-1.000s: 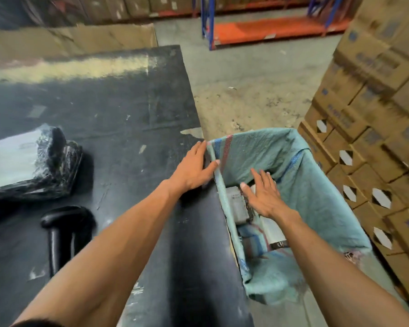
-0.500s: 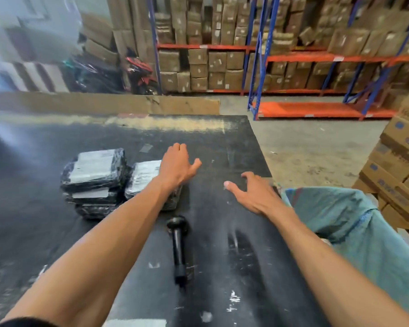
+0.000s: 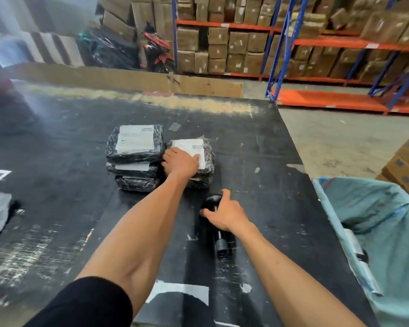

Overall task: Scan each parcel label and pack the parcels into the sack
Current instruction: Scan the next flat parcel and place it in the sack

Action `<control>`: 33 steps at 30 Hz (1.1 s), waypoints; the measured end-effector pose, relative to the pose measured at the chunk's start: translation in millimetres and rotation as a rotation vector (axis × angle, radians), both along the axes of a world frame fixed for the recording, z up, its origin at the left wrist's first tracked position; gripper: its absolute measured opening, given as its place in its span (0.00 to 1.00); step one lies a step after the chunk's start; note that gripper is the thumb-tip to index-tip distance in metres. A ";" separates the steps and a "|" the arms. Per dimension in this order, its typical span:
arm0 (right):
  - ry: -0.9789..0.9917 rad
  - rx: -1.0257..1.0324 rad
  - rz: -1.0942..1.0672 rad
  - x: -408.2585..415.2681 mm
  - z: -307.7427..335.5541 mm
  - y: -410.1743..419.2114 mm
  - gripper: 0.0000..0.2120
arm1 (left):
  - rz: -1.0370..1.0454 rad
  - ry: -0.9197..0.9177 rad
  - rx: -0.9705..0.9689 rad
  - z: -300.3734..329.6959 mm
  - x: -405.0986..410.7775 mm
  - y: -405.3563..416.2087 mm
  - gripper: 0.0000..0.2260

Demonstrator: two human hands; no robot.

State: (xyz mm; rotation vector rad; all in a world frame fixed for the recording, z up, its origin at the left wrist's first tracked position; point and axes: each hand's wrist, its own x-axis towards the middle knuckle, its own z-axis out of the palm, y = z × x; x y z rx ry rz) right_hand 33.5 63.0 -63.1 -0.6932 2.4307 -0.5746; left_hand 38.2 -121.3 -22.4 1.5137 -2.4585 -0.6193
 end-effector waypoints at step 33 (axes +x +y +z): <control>-0.063 -0.787 -0.283 -34.1 76.1 39.6 0.27 | -0.274 0.623 0.195 -26.8 28.7 36.0 0.46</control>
